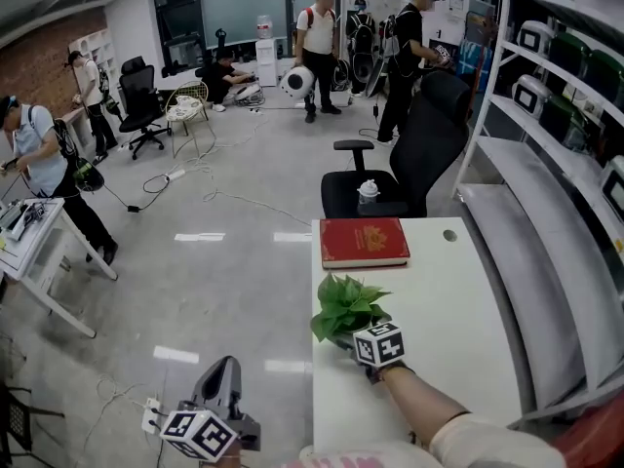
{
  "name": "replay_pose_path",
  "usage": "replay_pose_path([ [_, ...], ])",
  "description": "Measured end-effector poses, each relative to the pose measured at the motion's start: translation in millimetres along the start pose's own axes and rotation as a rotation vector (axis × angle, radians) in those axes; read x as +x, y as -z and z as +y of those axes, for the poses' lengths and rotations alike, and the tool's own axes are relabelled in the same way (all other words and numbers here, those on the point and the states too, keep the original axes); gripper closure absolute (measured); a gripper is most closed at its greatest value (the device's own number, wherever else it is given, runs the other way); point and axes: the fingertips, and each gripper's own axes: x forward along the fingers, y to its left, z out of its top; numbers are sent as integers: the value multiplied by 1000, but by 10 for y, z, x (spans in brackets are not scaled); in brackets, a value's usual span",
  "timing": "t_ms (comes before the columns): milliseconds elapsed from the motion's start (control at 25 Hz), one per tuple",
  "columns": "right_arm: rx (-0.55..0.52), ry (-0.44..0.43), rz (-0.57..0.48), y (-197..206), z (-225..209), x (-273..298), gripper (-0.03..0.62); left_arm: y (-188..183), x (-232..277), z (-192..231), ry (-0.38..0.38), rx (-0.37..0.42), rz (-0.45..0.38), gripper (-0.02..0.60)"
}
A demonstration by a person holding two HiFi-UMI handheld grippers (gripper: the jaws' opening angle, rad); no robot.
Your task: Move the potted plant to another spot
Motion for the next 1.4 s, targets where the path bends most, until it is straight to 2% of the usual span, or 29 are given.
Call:
replay_pose_path([
  [1000, -14, 6, 20, 156, 14, -145, 49, -15, -206, -150, -9, 8, -26, 578],
  [1400, -52, 19, 28, 181, 37, -154, 49, -25, -288, -158, -22, 10, -37, 578],
])
